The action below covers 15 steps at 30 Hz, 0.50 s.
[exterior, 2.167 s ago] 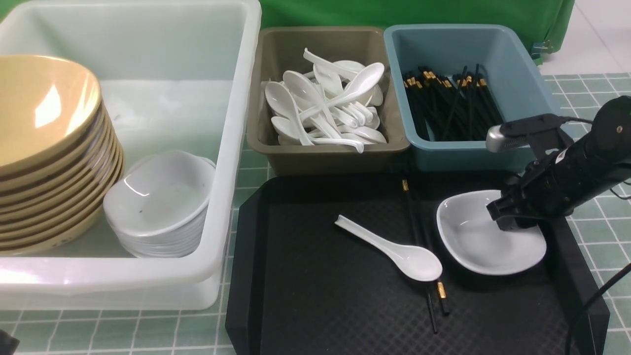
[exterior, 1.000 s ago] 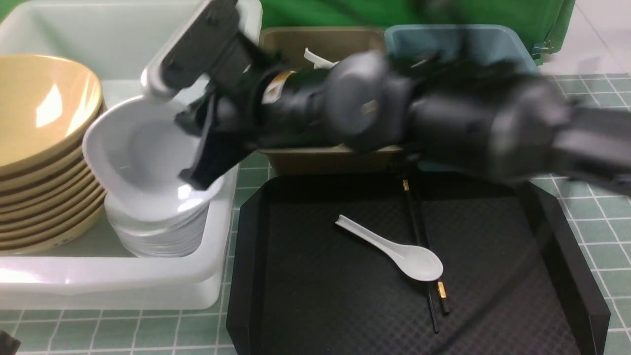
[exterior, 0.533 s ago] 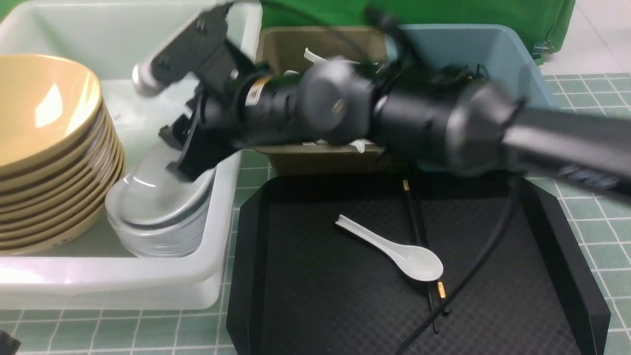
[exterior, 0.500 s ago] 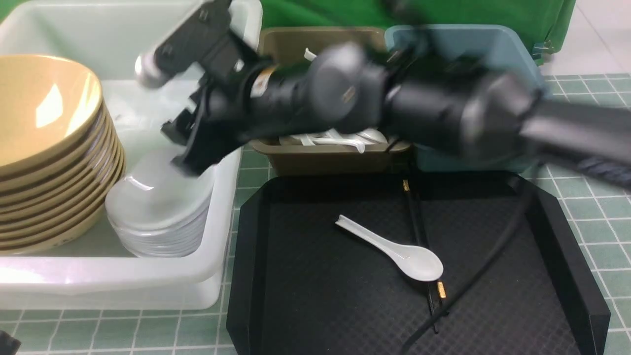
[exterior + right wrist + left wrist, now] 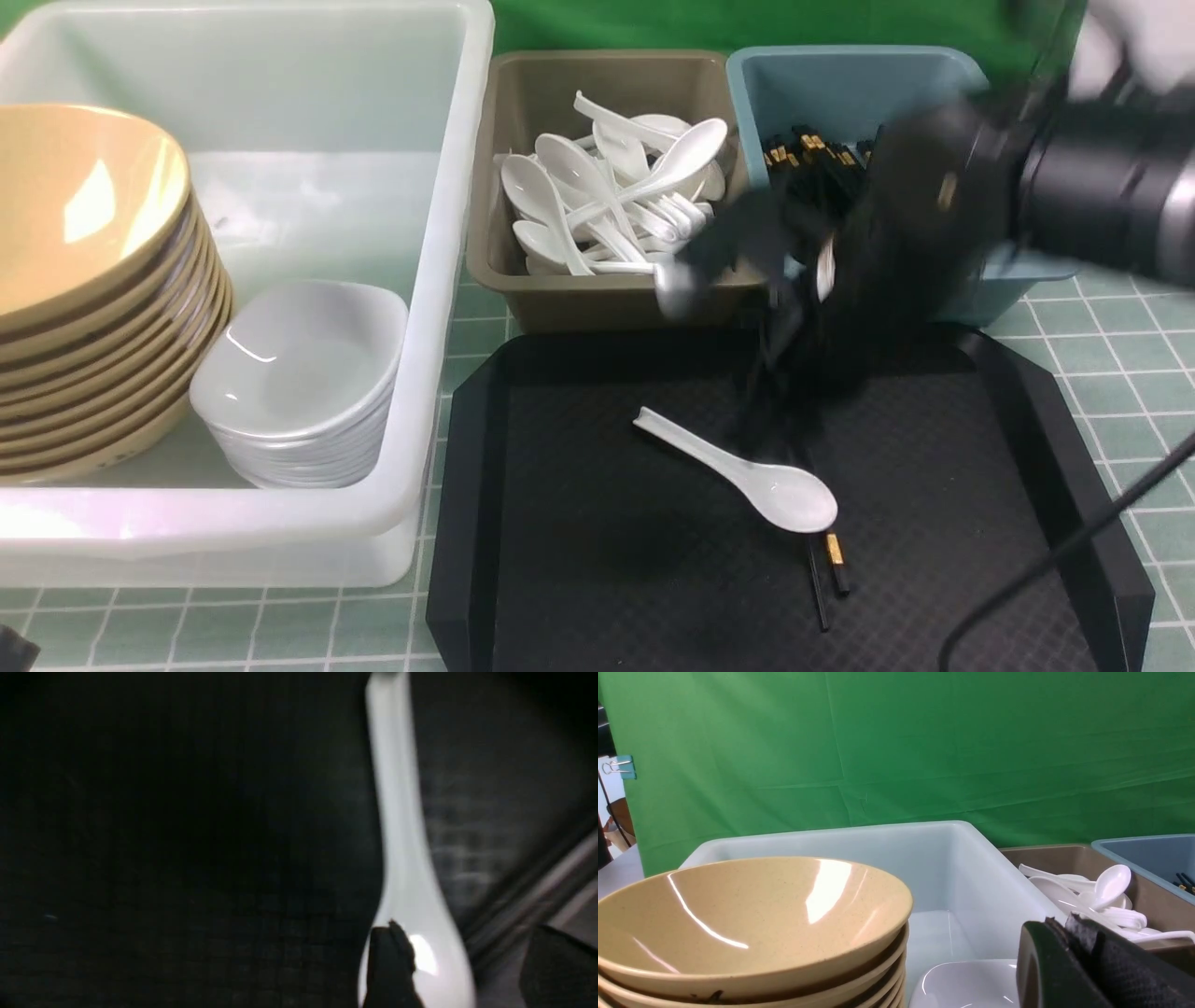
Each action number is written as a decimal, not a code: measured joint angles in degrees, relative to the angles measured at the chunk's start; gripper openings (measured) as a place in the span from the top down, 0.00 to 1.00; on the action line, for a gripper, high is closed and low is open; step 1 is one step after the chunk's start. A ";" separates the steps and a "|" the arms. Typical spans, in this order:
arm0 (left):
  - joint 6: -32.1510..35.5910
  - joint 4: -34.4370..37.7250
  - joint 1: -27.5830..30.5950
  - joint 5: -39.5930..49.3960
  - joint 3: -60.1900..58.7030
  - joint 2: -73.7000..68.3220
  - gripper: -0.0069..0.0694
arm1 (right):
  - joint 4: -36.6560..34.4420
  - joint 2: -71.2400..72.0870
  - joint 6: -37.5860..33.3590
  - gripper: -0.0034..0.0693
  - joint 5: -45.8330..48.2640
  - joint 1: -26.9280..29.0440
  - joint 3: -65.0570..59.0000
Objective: On blue table put chopsticks spoon bowls plates into blue grey white boxes.
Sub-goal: 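Reach down and grasp the white spoon resting in the bowl with the right gripper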
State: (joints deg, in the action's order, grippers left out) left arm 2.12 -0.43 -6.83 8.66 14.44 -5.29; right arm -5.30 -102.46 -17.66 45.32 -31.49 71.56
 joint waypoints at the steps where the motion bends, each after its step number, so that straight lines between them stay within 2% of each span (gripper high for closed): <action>1: 0.00 0.00 0.00 0.00 0.00 0.00 0.90 | 0.00 -0.76 -0.29 0.38 -2.33 0.00 -1.41; 6: 0.00 0.00 0.00 -0.57 -0.88 0.00 0.90 | 0.00 -4.54 -0.45 0.40 -7.32 0.00 -3.07; 8: 0.00 0.00 0.00 -0.98 -1.26 0.00 0.90 | 0.00 -5.80 -0.47 0.43 -7.51 0.00 -3.09; 9: 0.00 0.00 0.00 -1.20 -1.38 0.00 0.90 | 0.00 -5.96 -0.52 0.46 -7.46 0.00 -3.09; 13: 0.00 0.00 0.00 -1.51 -1.60 0.00 0.90 | -0.66 -5.61 -0.64 0.68 -7.22 0.00 -3.09; 15: 0.00 0.00 0.00 -1.56 -1.60 0.00 0.90 | -1.28 -4.76 -0.76 0.72 -6.66 0.00 -3.04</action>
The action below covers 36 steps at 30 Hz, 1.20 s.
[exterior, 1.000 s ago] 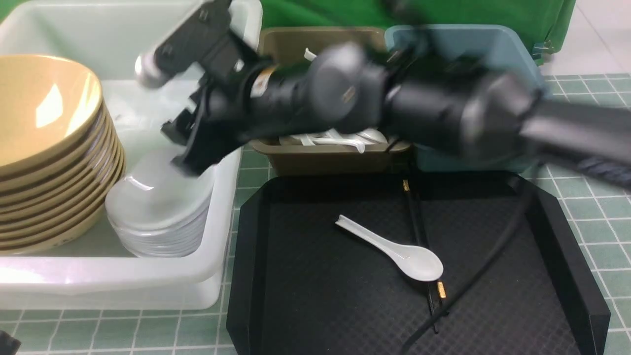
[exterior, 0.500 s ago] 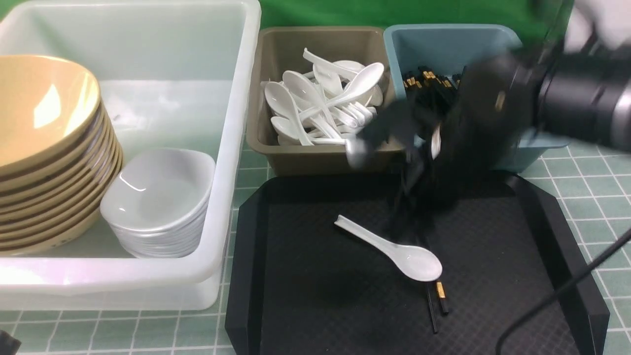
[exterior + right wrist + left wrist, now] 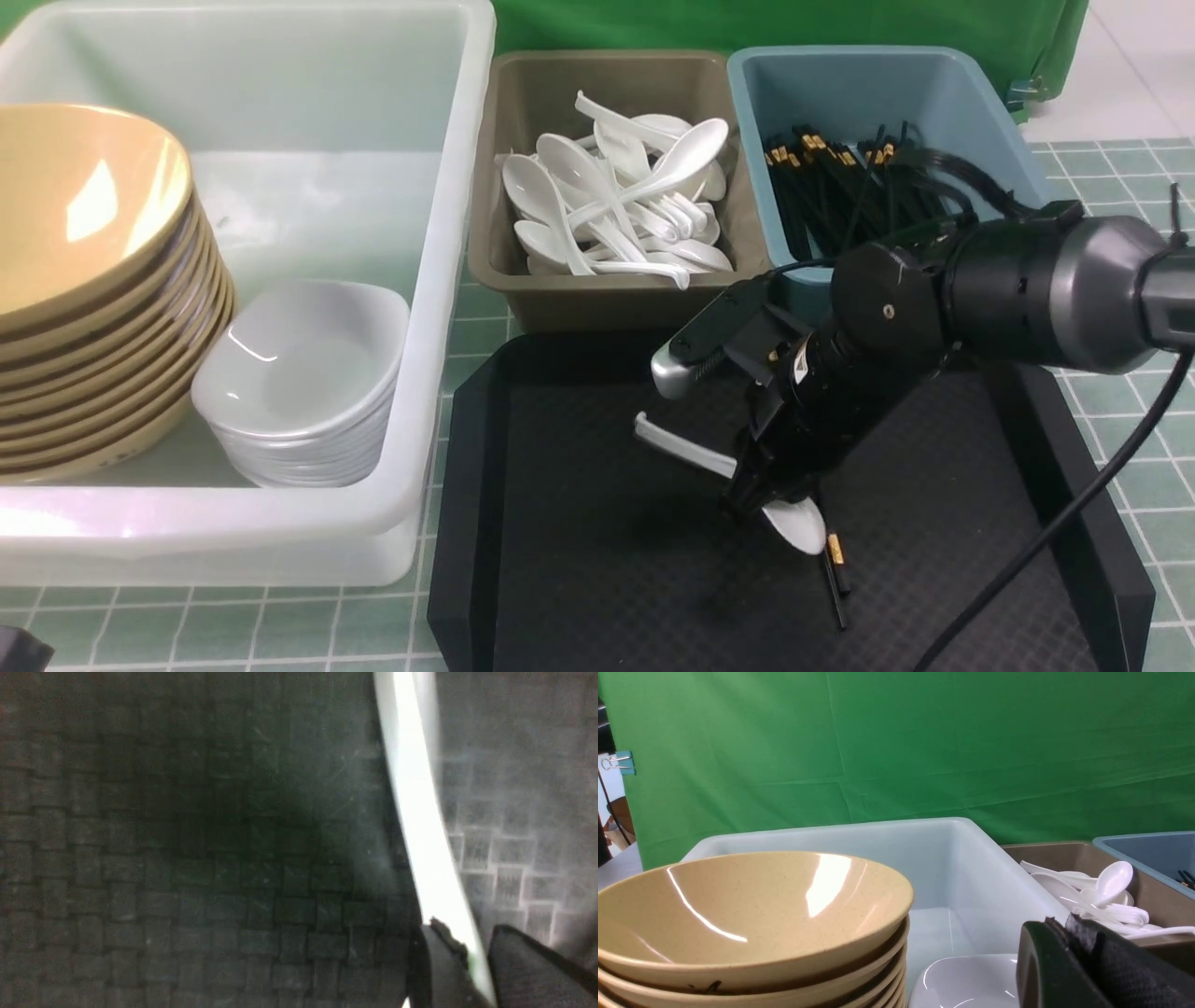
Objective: On blue table put chopsticks spoon bowls plates into blue grey white boxes.
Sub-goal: 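Reach down and grasp the white spoon resting in the bowl with the right gripper, then place the white spoon into the bin of spoons with the right gripper, then move the grippers toward the tableware on the black tray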
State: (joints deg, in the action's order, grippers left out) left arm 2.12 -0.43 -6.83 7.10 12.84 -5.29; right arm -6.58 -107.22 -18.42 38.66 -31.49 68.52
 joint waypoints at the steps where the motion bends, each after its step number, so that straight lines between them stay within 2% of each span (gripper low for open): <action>1: 0.00 0.00 0.00 -0.02 0.00 0.00 0.90 | -0.43 0.25 -0.06 0.72 0.80 0.00 0.05; 6: 0.04 -0.11 0.00 -0.14 0.00 0.00 0.90 | -4.83 6.01 -4.36 0.72 8.44 0.00 3.26; 9: 0.04 -0.68 0.00 -0.14 0.00 0.00 0.90 | -6.99 9.88 -7.00 0.72 6.30 0.00 6.08; 12: 0.07 -0.96 0.00 -0.18 0.00 0.00 0.90 | -8.01 11.80 -8.06 0.72 -6.35 0.00 9.50; 13: 0.07 -1.01 0.00 -0.18 0.00 0.00 0.90 | -8.06 11.80 -8.06 0.72 -7.47 0.00 9.64; 15: 0.18 -1.03 0.00 -0.20 0.00 0.00 0.90 | -8.45 9.97 -8.92 0.72 -20.31 0.00 10.82; 19: 0.45 -1.05 0.00 -0.68 0.00 0.00 0.90 | -8.77 -0.31 -8.98 0.72 -37.67 0.44 14.98; 20: 0.45 -1.05 0.00 -0.68 0.00 0.00 0.90 | -8.77 -3.05 -8.98 0.72 -37.99 0.69 16.55; 22: 0.45 -1.05 0.00 -0.68 0.00 0.00 0.90 | -8.79 -5.52 -8.98 0.71 -37.17 1.06 18.10; 25: 0.45 -1.05 0.00 -0.54 0.00 0.00 0.90 | -8.79 -9.62 -8.54 0.63 -31.96 1.84 21.58; 26: 0.50 -1.05 0.00 -0.54 0.00 0.00 0.90 | -8.79 -10.58 -8.39 0.57 -29.11 2.21 22.96; 28: 0.80 -1.05 0.00 -0.48 0.00 0.00 0.90 | -8.56 -9.87 -8.39 0.45 -21.37 2.70 25.66; 30: 0.84 -1.05 0.00 -0.42 0.00 0.00 0.90 | -8.10 -8.46 -7.76 0.40 -15.95 3.08 26.94; 31: 0.84 -1.05 0.00 -0.24 0.00 0.00 0.90 | -7.46 -6.38 -5.73 0.38 -9.45 3.49 28.33; 32: 0.84 -1.05 0.00 -0.24 0.00 0.00 0.90 | -7.36 -6.07 -5.35 0.38 -8.48 3.55 28.51; 33: 0.84 -1.05 0.00 -0.10 0.00 0.00 0.90 | -6.15 -2.95 -1.05 0.36 0.27 4.10 29.69; 34: 0.84 -1.05 0.00 -0.10 0.00 0.00 0.90 | -5.75 -2.61 -0.54 0.36 2.13 4.14 29.82; 35: 0.84 -1.05 0.00 -0.10 0.00 0.00 0.90 | -3.40 0.24 4.15 0.36 10.85 4.49 29.84; 36: 0.84 -1.05 0.00 -0.10 0.00 0.00 0.90 | -3.12 0.24 4.15 0.36 11.84 4.49 29.78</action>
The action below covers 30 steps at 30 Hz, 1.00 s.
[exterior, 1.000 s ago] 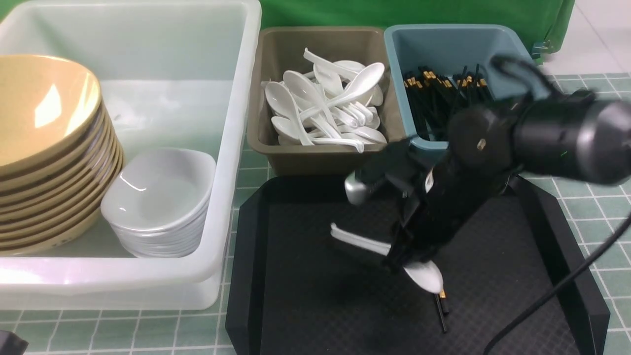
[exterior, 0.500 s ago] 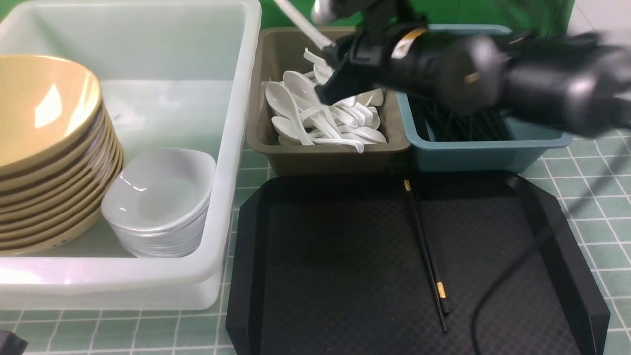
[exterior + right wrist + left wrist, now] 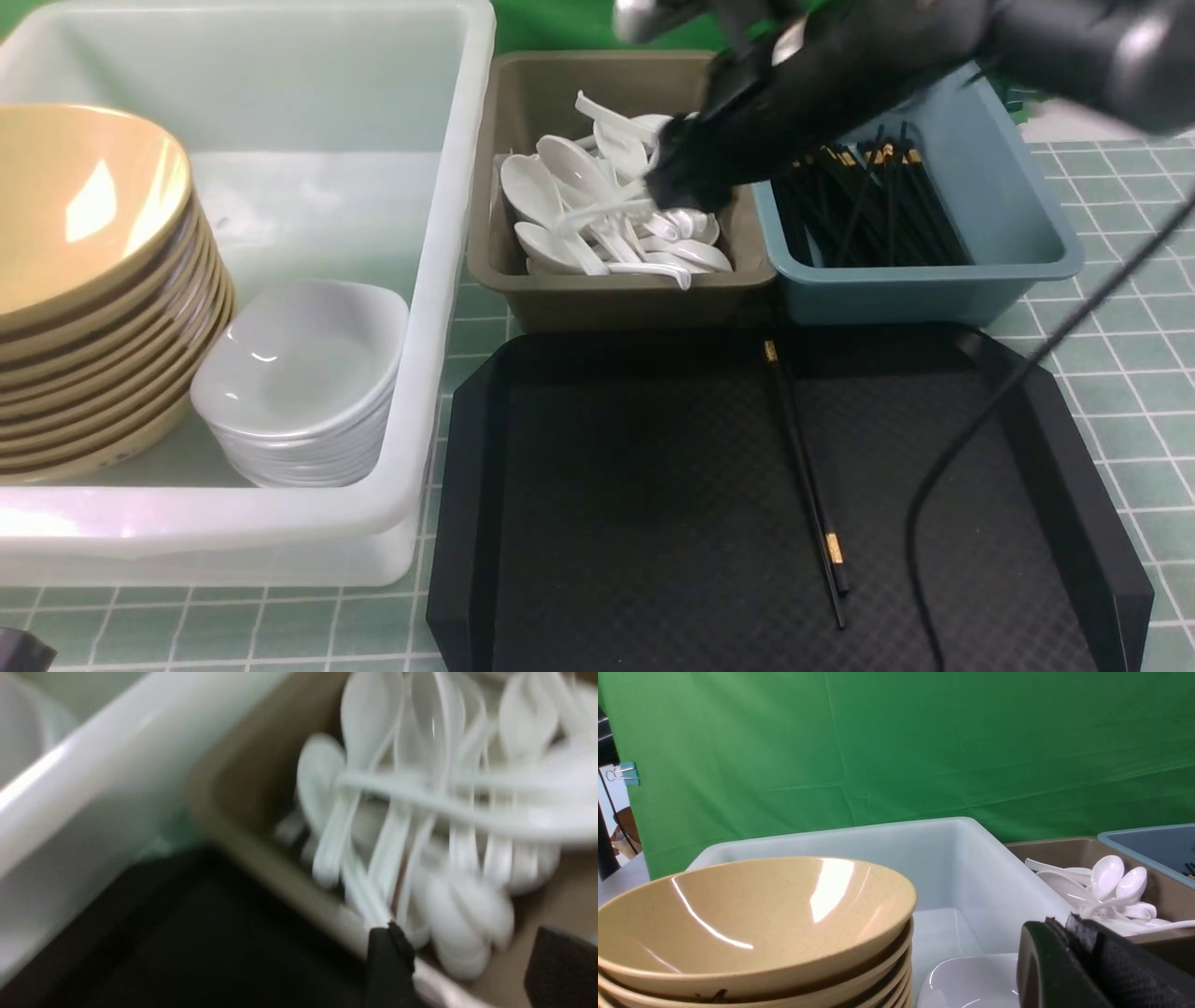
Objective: On blue table put chopsticks spoon bowls plates into blue grey white boxes.
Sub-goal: 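Move the grippers toward the tableware on the black tray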
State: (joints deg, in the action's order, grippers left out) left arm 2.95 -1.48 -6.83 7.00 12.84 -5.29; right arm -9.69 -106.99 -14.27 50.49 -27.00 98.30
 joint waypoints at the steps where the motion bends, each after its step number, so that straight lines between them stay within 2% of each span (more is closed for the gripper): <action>1: 0.00 0.00 0.00 -0.06 0.00 0.00 0.90 | 1.21 1.01 1.91 0.36 5.62 0.05 -0.86; 4: 0.00 0.00 0.00 -0.06 0.00 0.00 0.90 | 2.16 1.07 4.59 0.36 12.29 -0.20 -7.37; 7: 0.00 0.00 0.00 -0.06 0.00 0.00 0.90 | 2.61 -0.27 6.40 0.36 7.94 -1.60 -18.25; 9: 0.00 0.00 0.00 -0.06 0.00 0.00 0.90 | 2.61 -0.45 7.54 0.36 4.31 -2.23 -21.34; 16: 0.00 0.00 0.00 -0.06 0.00 0.00 0.90 | 4.47 -1.48 10.22 0.36 -3.55 -2.45 -22.45; 22: 0.00 0.00 0.00 -0.06 0.00 0.00 0.90 | 13.00 -4.96 16.31 0.36 -3.92 -2.45 -22.45; 26: 0.00 0.00 0.00 -0.06 0.00 0.00 0.90 | 14.30 -5.99 18.82 0.36 -3.23 -2.56 -21.93; 30: 0.00 0.00 0.00 -0.06 0.00 0.00 0.90 | 13.67 -6.51 18.87 0.44 -2.74 -2.66 -21.54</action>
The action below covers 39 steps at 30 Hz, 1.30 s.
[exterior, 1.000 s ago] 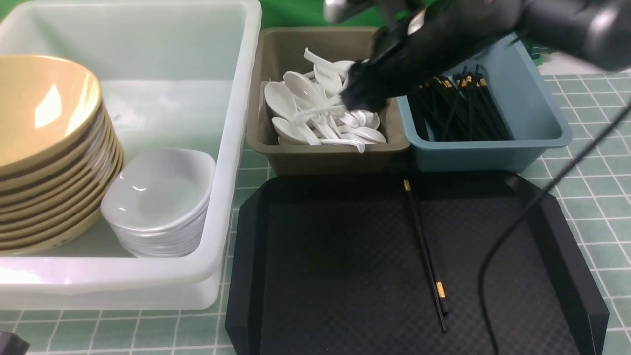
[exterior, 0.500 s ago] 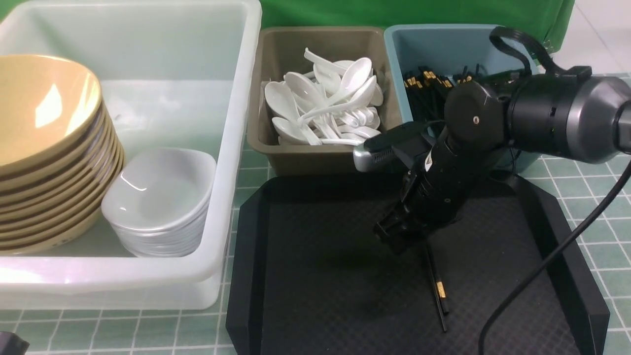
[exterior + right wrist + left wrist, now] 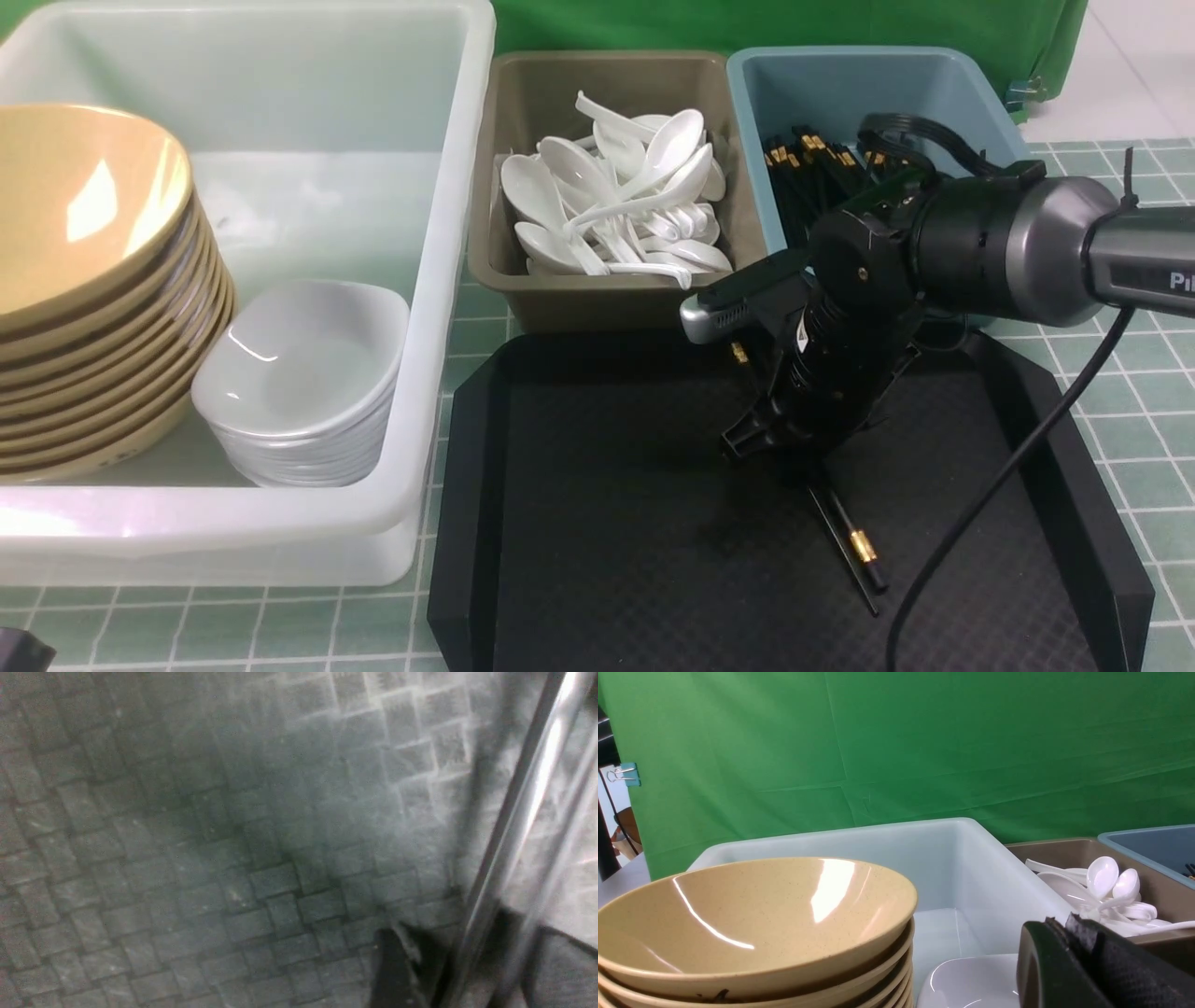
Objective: On blue table put chopsticks spoon bowls plates into blue grey white boxes.
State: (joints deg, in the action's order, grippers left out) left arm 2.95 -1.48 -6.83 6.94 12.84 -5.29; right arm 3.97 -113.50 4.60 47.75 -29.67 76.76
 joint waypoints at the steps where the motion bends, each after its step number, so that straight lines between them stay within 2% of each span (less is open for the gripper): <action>1: 0.00 0.00 0.00 0.00 0.00 0.00 0.90 | -0.98 -0.10 -0.67 0.54 0.33 0.00 0.20; 2: 0.00 0.00 0.00 0.00 0.00 0.00 0.90 | -1.12 -0.10 -0.86 0.55 0.33 0.00 0.19; 4: -0.05 0.00 0.00 0.00 0.00 0.00 0.90 | -2.38 -0.03 -2.76 0.70 0.84 -0.07 0.22; 5: -0.05 0.00 0.00 0.00 0.00 0.00 0.90 | -2.39 0.05 -4.06 0.74 1.02 -0.07 0.22; 10: 0.00 0.00 0.00 0.00 0.00 0.00 0.90 | -3.97 2.20 -7.62 0.74 3.06 -0.07 -0.69; 19: 0.00 0.00 0.00 0.00 0.00 0.00 0.90 | -3.97 18.54 -12.25 0.74 6.36 -0.19 -1.05; 22: 0.00 0.00 0.00 0.00 0.00 0.00 0.90 | -2.71 24.06 -14.58 0.74 -0.81 0.81 -1.05; 26: 0.00 0.00 0.00 -0.49 0.00 0.00 0.90 | -0.58 25.10 -15.26 0.74 -20.59 5.86 -1.05; 27: 0.00 0.00 0.00 -0.48 0.00 0.00 0.90 | -0.25 23.77 -15.30 0.74 -29.37 7.89 -1.05; 31: 0.00 0.00 0.00 -0.48 0.00 0.00 0.90 | 0.01 15.92 -13.09 0.74 -48.19 13.28 -0.87; 33: 0.00 0.00 0.00 -0.55 0.00 0.00 0.90 | 0.05 10.40 -10.19 0.74 -51.06 15.45 0.17; 35: 0.00 0.00 0.00 -0.63 0.00 0.00 0.90 | 0.12 5.43 -6.50 0.70 -49.07 16.92 1.91; 39: 0.00 0.00 0.00 -0.65 0.00 0.00 0.90 | 0.14 0.74 -3.29 0.53 -41.37 17.59 4.40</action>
State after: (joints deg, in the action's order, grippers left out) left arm 2.96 -1.48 -6.83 6.29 12.84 -5.29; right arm 4.11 -112.76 1.31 6.37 -12.08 81.15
